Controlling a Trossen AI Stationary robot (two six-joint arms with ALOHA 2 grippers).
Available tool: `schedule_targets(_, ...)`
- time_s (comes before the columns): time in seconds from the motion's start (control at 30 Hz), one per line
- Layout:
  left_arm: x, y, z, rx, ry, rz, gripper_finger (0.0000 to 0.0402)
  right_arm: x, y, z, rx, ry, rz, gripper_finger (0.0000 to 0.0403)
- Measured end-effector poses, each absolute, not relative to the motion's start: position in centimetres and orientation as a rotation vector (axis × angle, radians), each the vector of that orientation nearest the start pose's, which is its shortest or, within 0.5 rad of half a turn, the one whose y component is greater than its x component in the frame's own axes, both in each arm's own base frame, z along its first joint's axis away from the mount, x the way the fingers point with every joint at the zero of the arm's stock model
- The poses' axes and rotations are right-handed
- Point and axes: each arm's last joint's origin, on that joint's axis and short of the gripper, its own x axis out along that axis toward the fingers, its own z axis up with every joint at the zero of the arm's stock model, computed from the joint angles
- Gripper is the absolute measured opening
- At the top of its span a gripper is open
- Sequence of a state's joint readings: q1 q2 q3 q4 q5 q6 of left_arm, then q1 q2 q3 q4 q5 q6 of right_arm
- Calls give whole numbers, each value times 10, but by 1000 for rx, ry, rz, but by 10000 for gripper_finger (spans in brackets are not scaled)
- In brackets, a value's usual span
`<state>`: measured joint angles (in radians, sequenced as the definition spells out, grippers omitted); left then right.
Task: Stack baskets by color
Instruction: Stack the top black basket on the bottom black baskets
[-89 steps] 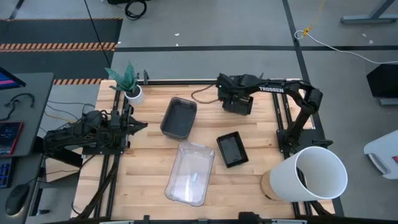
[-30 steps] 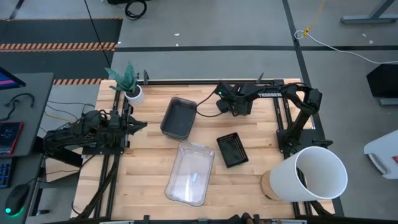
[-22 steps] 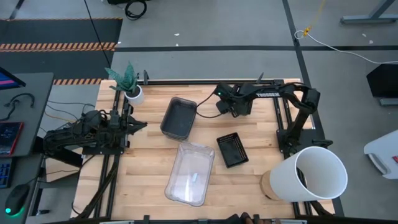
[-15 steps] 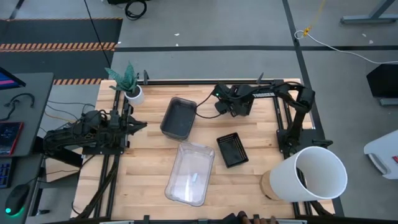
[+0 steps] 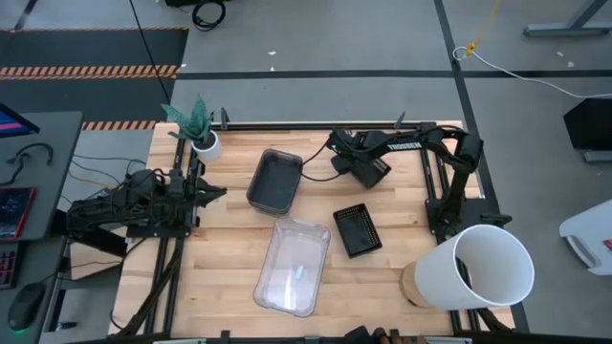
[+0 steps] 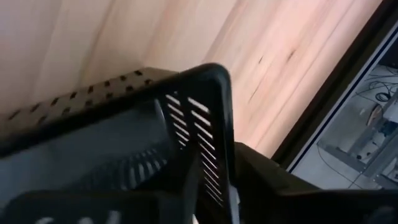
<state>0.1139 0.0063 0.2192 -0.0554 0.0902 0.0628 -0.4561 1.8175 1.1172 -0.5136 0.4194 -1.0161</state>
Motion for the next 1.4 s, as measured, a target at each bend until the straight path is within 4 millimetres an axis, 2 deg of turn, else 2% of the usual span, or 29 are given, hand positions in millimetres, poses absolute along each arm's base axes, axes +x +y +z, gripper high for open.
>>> schedule_targets(0.2,78,6,231,78,-154,28,20,301,-161,160,-801,1535,-56,27)
schedule_targets(0.27,78,6,231,78,-154,28,17,301,-161,161,-800,1538,-57,13)
schedule_targets(0.4,78,6,230,78,-153,28,13,300,-160,167,-760,1535,-81,21)
schedule_targets(0.77,78,6,231,73,-154,28,22,301,-154,217,-642,1518,-156,13)
schedule_targets(1.1,78,6,231,70,-154,27,16,297,-134,248,-662,1451,-179,13)
schedule_targets(1.4,78,6,230,59,-154,27,19,283,-108,284,-628,1319,-260,13)
